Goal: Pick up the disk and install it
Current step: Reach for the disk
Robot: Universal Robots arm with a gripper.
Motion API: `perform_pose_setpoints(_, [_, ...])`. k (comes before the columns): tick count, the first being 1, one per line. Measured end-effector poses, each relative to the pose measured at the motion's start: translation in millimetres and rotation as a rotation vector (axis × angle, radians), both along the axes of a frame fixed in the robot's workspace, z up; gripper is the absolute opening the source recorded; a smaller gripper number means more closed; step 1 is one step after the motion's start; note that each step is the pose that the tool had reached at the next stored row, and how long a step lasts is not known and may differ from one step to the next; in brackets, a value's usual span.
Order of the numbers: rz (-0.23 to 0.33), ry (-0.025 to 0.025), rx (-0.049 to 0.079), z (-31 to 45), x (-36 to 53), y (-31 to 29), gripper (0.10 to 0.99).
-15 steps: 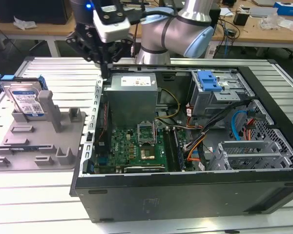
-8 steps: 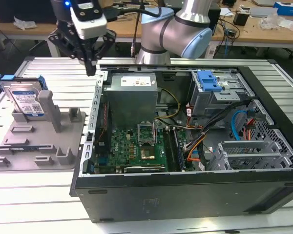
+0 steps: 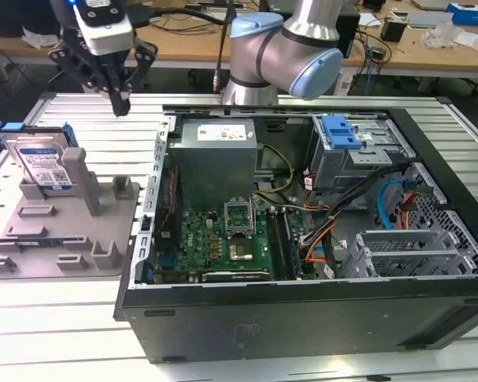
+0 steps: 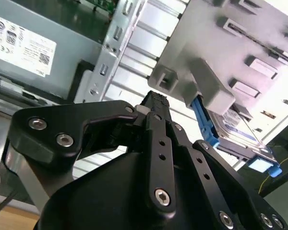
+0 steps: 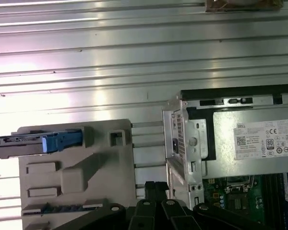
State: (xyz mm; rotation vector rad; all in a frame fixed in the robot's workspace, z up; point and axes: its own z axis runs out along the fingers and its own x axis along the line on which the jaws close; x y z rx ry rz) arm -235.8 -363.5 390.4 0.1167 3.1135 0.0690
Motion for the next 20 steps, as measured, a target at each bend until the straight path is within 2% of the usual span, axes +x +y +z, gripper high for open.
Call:
perform_pose_setpoints(4, [0.0,0.0002,0.0,-0.5,-16.5,9.0,0.106])
perform_pose_setpoints(6, [0.0,0.0001,0.0,-1.2,-29.8,15.7,0.106])
perform_pose_setpoints(8, [0.0,0.0002,0.0,-1.7,-37.4,18.7,0.106])
perform_pose_setpoints(11, [0.0,0.0002,0.0,-2.9,-53.7,23.7,0.106])
perform_pose_setpoints(14, [0.0,0.0001,0.0,-5.0,-77.8,28.8,0.106])
perform_pose_setpoints(20, [0.0,0.0001,-0.001,-8.1,-112.6,36.4,0.106])
